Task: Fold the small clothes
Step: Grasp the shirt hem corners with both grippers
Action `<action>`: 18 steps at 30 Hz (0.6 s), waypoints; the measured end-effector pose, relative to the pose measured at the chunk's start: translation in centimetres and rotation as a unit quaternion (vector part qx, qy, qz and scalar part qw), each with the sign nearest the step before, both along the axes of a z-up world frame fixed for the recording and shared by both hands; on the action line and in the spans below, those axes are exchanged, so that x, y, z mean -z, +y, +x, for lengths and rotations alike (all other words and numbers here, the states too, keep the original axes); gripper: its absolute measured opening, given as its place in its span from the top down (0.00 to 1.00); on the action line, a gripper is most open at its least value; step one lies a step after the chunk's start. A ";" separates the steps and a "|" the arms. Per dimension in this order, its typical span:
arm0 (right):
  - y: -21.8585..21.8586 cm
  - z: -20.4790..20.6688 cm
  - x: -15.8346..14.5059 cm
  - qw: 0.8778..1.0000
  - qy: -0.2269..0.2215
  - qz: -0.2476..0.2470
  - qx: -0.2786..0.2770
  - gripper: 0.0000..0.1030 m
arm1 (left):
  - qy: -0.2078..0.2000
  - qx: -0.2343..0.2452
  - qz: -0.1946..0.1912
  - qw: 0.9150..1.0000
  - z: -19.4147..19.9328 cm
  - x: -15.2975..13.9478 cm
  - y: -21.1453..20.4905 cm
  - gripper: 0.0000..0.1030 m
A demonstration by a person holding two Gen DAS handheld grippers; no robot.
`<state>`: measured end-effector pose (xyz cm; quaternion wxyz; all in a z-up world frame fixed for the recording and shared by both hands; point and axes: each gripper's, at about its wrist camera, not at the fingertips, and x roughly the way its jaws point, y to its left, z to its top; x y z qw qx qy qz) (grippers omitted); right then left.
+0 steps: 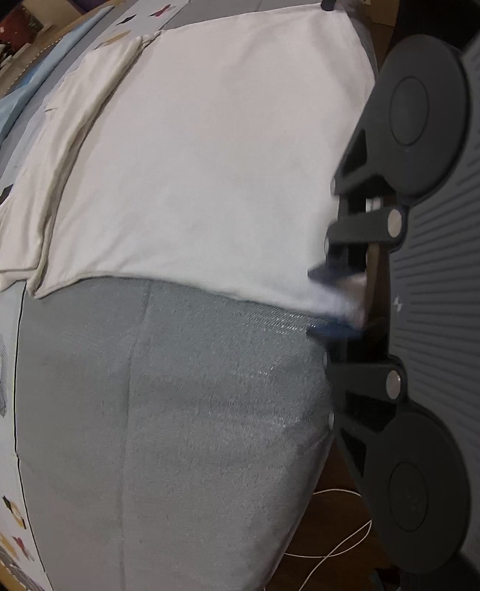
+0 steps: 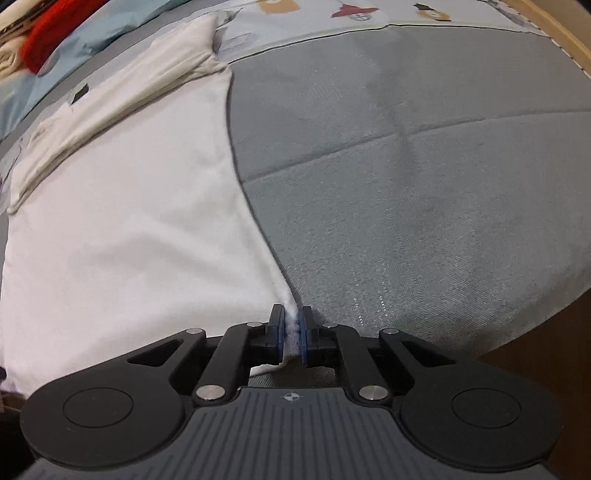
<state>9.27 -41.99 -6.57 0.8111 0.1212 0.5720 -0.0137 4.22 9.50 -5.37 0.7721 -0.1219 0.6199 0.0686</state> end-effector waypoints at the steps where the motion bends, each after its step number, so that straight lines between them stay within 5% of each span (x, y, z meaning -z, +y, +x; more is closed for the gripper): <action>1: 0.0 0.0 0.1 1.000 0.002 -0.002 -0.002 0.90 | 0.002 0.005 0.003 1.000 0.0 0.1 -0.2 0.67; 5: 0.0 0.1 0.3 1.000 0.006 -0.008 -0.006 0.87 | 0.005 0.006 0.007 1.000 -0.1 0.6 -0.2 0.71; 7: 0.2 0.1 0.4 1.000 0.005 -0.011 -0.008 0.87 | 0.000 0.017 0.007 1.000 -0.2 0.4 -0.6 0.91; 8: 0.3 0.1 0.3 1.000 0.004 -0.012 -0.011 0.87 | -0.004 0.023 0.007 1.000 0.1 0.7 -0.8 0.94; 14: 0.1 -0.2 -0.9 1.000 -0.027 0.001 -0.012 0.94 | -0.039 0.016 0.015 0.999 -0.8 -0.5 -1.0 0.94; 18: -0.1 0.0 -0.2 1.000 -0.007 -0.006 0.000 0.91 | -0.019 0.007 0.006 1.000 -0.6 0.1 -0.7 0.93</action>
